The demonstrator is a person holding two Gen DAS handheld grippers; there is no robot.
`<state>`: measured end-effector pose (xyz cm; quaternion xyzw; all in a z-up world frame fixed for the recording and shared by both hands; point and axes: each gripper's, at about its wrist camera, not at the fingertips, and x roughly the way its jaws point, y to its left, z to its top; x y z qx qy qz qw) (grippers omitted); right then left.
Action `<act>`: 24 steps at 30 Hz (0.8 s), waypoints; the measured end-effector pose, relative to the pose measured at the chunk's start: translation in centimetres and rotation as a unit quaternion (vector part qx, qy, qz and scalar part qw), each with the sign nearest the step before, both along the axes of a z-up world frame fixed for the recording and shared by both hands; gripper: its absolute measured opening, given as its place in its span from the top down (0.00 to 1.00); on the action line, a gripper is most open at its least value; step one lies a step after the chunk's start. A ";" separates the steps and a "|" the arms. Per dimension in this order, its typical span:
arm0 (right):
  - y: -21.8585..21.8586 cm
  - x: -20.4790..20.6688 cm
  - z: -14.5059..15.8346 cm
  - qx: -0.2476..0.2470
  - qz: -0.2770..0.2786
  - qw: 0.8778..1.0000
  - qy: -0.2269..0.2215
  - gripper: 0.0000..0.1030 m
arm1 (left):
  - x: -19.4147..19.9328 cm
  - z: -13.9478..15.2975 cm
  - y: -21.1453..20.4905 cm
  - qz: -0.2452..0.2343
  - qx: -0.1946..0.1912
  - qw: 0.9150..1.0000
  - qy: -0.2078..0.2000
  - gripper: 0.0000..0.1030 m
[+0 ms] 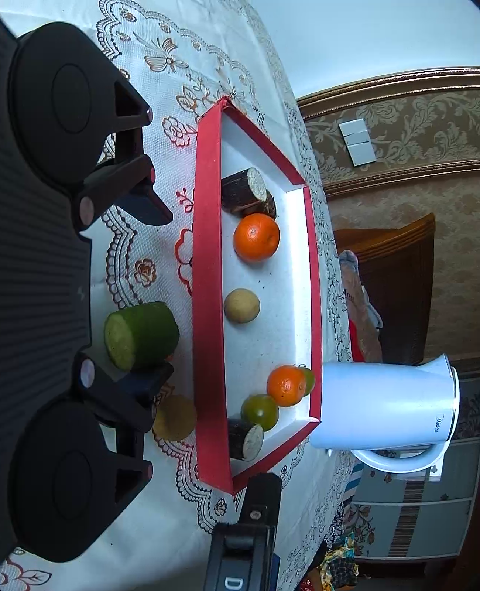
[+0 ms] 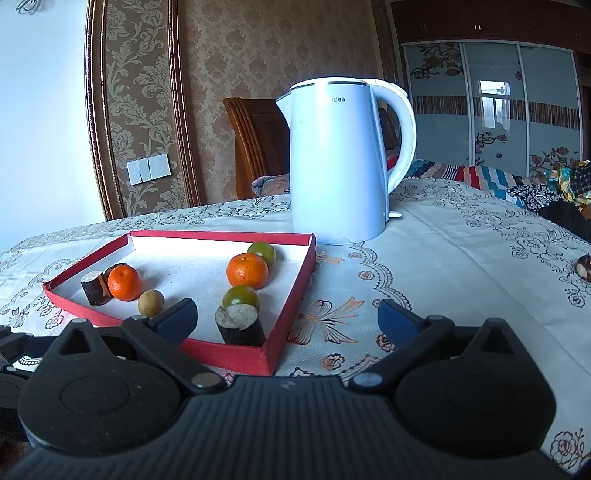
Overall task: Organize fruits
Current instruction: 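Close the right gripper on the brown round fruit while the left approaches the green cucumber slice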
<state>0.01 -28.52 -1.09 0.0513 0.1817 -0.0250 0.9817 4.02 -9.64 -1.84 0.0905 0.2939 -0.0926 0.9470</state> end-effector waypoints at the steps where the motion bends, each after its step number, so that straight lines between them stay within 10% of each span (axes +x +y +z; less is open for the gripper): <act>1: 0.0 -0.2 0.0 0.000 0.000 1.000 -0.001 0.00 | 0.0 0.0 0.1 0.002 -0.001 1.000 -0.002 0.21; 6: -0.2 -1.3 -0.1 0.003 0.007 1.000 -0.003 0.00 | -0.8 0.6 0.4 0.023 0.030 0.998 -0.051 0.21; 16: -1.5 -3.3 -0.5 0.033 0.010 0.999 -0.012 0.00 | 0.2 -0.1 0.4 -0.004 0.012 1.000 0.010 0.22; 24: 0.9 -3.3 -0.6 -0.023 0.061 0.998 0.017 0.01 | -0.6 0.4 0.3 0.005 0.030 0.999 -0.036 0.39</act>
